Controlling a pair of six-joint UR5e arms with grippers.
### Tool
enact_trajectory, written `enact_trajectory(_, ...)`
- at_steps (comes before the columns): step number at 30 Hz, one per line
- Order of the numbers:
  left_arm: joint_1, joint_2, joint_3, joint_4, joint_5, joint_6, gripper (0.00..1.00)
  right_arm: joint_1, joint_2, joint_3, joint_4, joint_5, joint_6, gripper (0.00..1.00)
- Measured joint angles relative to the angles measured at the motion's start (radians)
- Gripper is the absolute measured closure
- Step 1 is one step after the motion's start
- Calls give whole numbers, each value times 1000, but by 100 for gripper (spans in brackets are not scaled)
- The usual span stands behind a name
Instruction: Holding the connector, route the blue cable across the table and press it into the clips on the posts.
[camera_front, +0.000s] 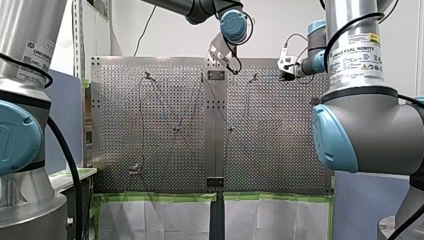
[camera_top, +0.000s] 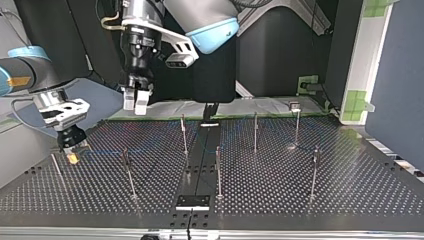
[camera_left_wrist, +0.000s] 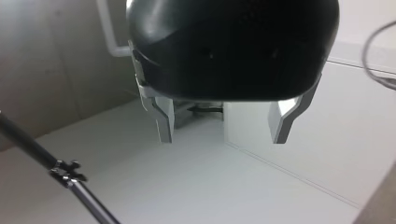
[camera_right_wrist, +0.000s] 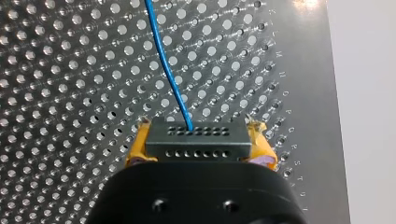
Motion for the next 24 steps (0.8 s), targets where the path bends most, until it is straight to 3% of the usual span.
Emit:
enact_trajectory(11, 1, 104, -108, 103, -10, 15, 0, 0, 0, 0, 1, 0, 0, 100)
enact_trajectory(24, -2, 117, -221, 116, -22, 28, 0, 0, 1, 0, 0, 1, 0, 100)
